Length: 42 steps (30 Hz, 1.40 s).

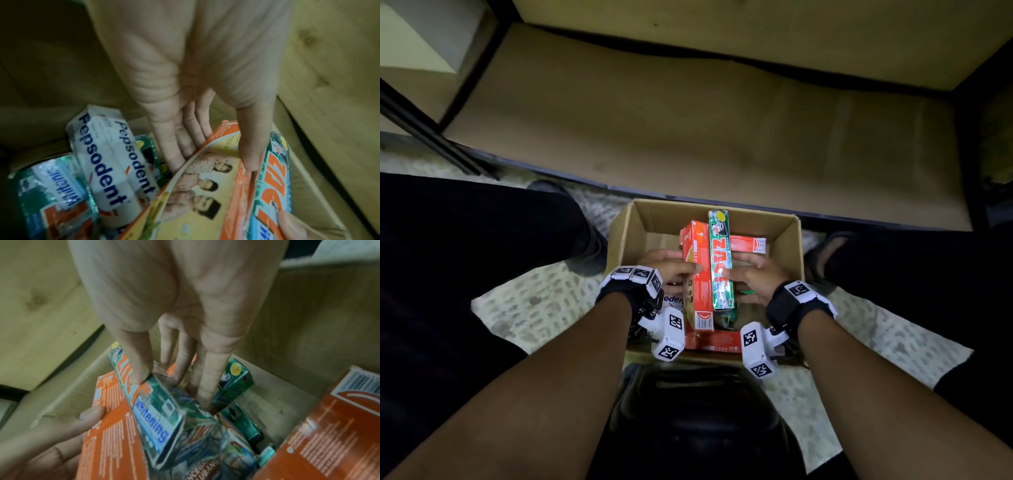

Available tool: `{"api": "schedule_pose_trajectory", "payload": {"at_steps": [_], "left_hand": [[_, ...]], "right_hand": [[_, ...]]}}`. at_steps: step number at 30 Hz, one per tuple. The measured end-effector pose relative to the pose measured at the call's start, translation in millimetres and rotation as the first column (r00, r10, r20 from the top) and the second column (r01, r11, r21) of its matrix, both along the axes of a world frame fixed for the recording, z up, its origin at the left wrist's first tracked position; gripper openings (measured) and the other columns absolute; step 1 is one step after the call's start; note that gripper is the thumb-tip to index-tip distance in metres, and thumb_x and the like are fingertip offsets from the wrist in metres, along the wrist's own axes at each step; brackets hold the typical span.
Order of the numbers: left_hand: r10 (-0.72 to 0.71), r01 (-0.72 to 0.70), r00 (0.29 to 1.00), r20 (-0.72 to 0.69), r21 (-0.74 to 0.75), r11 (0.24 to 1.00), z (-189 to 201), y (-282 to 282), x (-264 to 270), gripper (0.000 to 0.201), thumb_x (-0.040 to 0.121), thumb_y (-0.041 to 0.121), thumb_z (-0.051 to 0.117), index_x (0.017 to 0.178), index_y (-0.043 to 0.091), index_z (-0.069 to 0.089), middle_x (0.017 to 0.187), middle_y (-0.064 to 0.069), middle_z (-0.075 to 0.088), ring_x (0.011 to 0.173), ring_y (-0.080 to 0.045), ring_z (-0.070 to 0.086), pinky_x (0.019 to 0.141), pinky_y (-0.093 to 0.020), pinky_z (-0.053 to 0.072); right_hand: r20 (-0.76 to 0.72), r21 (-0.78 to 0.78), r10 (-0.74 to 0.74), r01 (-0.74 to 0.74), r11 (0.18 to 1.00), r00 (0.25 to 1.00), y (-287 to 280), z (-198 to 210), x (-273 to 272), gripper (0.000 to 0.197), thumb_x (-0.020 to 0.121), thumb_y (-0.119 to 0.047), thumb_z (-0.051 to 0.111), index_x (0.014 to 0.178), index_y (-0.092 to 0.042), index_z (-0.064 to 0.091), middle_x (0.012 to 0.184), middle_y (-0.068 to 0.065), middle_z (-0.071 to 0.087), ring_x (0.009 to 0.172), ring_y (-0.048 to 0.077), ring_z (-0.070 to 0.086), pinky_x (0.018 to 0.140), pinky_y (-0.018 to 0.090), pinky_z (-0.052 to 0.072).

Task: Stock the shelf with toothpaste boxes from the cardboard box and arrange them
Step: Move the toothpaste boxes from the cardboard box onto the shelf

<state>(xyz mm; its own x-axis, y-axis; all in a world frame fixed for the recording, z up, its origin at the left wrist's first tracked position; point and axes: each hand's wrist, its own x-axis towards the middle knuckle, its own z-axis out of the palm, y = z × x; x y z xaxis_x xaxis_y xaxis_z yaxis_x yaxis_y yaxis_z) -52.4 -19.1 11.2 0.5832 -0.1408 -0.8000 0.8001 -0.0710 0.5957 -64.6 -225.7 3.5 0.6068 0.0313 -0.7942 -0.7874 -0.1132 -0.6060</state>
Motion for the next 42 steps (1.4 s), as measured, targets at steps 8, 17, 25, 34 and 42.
{"api": "schedule_pose_trajectory", "payload": {"at_steps": [8, 17, 25, 34, 42], "left_hand": [[0.03, -0.027, 0.989, 0.142, -0.024, 0.999, 45.5, -2.6, -5.2, 0.051, 0.072, 0.008, 0.085, 0.118, 0.007, 0.062, 0.105, -0.011, 0.074, 0.093, -0.024, 0.073, 0.074, -0.036, 0.061], [-0.012, 0.038, 0.927, 0.375, -0.06, 0.997, 131.1, -5.5, -11.3, 0.056, 0.069, 0.013, 0.087, 0.118, 0.012, 0.061, 0.106, -0.008, 0.075, 0.094, -0.024, 0.073, 0.084, -0.045, 0.059], [-0.008, 0.061, 0.803, 0.597, -0.069, 0.996, 239.1, -4.7, -9.7, 0.061, 0.069, 0.015, 0.088, 0.123, 0.009, 0.059, 0.11, -0.011, 0.073, 0.097, -0.027, 0.073, 0.088, -0.049, 0.057], [-0.069, 0.076, 0.604, 0.794, 0.029, 0.997, 381.4, -12.0, 15.3, 0.06, 0.072, 0.015, 0.086, 0.124, 0.008, 0.057, 0.108, -0.013, 0.072, 0.094, -0.028, 0.073, 0.084, -0.047, 0.059], [-0.179, -0.066, 0.463, 0.868, 0.235, 0.97, 470.5, -15.4, 52.6, 0.045, 0.065, 0.032, 0.087, 0.099, 0.015, 0.064, 0.1, -0.005, 0.075, 0.087, -0.021, 0.073, 0.081, -0.045, 0.06]], "right_hand": [[0.149, 0.0, 0.022, -0.023, 1.0, 0.989, -7.4, 62.8, -7.1, 0.034, 0.083, -0.008, 0.077, 0.113, -0.021, 0.066, 0.103, -0.001, 0.077, 0.098, 0.017, 0.072, 0.077, 0.039, 0.06], [0.365, 0.025, 0.023, -0.035, 0.999, 0.931, -18.6, 157.8, -23.7, 0.037, 0.084, -0.006, 0.076, 0.118, -0.014, 0.064, 0.102, 0.008, 0.077, 0.082, 0.019, 0.076, 0.06, 0.029, 0.059], [0.56, -0.024, 0.028, -0.017, 1.0, 0.828, -17.2, 264.8, -31.8, 0.043, 0.082, -0.017, 0.08, 0.122, -0.02, 0.066, 0.105, 0.002, 0.077, 0.1, 0.023, 0.072, 0.098, 0.05, 0.051], [0.741, -0.037, 0.015, 0.017, 0.999, 0.672, -19.2, 395.7, -18.9, 0.039, 0.086, -0.012, 0.076, 0.123, -0.014, 0.065, 0.104, 0.008, 0.077, 0.095, 0.027, 0.074, 0.076, 0.04, 0.062], [0.803, -0.123, 0.053, 0.077, 0.989, 0.593, -12.4, 480.5, 18.9, 0.034, 0.089, -0.011, 0.072, 0.122, -0.01, 0.063, 0.107, 0.013, 0.074, 0.084, 0.025, 0.075, 0.061, 0.035, 0.063]]}}
